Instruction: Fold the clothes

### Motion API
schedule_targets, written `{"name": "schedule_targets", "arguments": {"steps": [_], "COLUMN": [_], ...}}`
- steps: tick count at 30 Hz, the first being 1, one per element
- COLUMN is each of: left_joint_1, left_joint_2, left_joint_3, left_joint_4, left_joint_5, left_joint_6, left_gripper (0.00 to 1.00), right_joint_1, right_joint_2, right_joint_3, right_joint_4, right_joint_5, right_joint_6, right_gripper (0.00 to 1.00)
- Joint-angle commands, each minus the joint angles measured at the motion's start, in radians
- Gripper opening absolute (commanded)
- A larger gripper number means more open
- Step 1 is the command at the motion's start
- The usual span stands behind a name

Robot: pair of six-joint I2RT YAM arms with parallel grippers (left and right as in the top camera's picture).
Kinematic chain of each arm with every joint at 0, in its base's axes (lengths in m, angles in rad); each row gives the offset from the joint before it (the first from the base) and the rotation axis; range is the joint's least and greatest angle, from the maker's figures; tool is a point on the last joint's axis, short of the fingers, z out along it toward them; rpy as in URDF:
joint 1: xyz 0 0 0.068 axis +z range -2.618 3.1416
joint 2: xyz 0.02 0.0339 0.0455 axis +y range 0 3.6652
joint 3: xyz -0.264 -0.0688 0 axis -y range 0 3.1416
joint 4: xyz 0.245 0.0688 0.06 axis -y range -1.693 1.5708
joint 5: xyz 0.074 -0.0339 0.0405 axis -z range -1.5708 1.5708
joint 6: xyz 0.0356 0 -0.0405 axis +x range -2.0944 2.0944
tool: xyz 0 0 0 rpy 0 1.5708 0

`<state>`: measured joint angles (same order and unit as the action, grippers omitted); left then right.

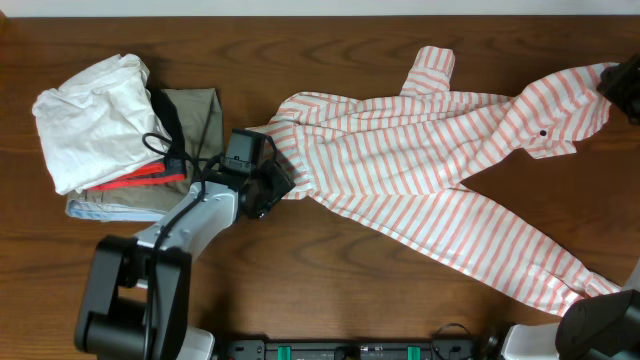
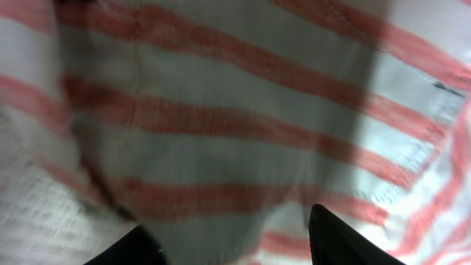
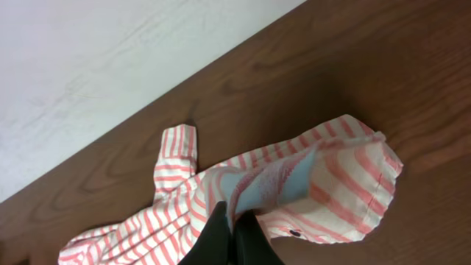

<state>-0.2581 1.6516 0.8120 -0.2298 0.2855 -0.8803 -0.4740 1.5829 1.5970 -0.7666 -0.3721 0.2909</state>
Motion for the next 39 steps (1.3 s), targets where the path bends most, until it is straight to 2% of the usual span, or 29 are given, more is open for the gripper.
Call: {"name": "schedule_targets", "arguments": {"steps": [1, 2, 3, 4, 5, 8, 14, 22, 30, 33, 39], "left_joint_1": [0.005, 0.005, 0.005, 0.005, 0.005, 0.005, 0.005, 0.004, 0.004, 0.004, 0.004], "left_joint_2": [0.032, 0.034, 0.034, 0.031, 0.029, 0.008, -0.11, -0.379, -0.509, -0.55, -0.619], "left_joint_3": [-0.01, -0.01, -0.01, -0.008, -0.008, 0.004, 0.037, 0.131, 0.208, 0.225, 0.34], "left_joint_4": [0.039, 0.06, 0.086, 0.124, 0.142, 0.165, 0.163, 0.119, 0.1, 0.093, -0.025], "left_joint_5": [-0.006, -0.006, -0.005, -0.005, -0.005, -0.005, -0.01, -0.1, -0.13, -0.13, -0.191], "left_joint_6": [-0.019, -0.018, -0.011, 0.003, 0.015, 0.056, 0.269, 0.555, 0.601, 0.661, 0.745], "left_gripper": [0.58, 0.53, 0.4, 0.13, 0.06, 0.06, 0.06, 0.06, 0.06, 0.06, 0.06], "right_joint_1": [-0.006, -0.006, -0.006, -0.006, -0.006, -0.006, -0.006, -0.005, -0.006, -0.006, -0.01], "right_joint_2": [-0.029, -0.029, -0.029, -0.029, -0.029, -0.029, -0.029, -0.051, -0.135, -0.17, -0.232], "right_joint_3": [0.026, 0.026, 0.026, 0.026, 0.026, 0.026, 0.026, 0.026, 0.026, 0.026, 0.026], "right_joint_4": [-0.001, -0.001, -0.002, -0.002, -0.003, -0.008, -0.024, -0.022, -0.039, -0.058, -0.112], "right_joint_5": [0.002, 0.002, 0.002, 0.002, 0.002, 0.003, 0.002, 0.002, 0.014, 0.076, 0.193], "right_joint_6": [-0.018, -0.018, -0.018, -0.018, -0.018, -0.019, -0.019, -0.053, -0.069, -0.068, -0.068], "right_gripper": [0.01, 0.01, 0.01, 0.01, 0.01, 0.01, 0.01, 0.01, 0.01, 0.01, 0.01]}}
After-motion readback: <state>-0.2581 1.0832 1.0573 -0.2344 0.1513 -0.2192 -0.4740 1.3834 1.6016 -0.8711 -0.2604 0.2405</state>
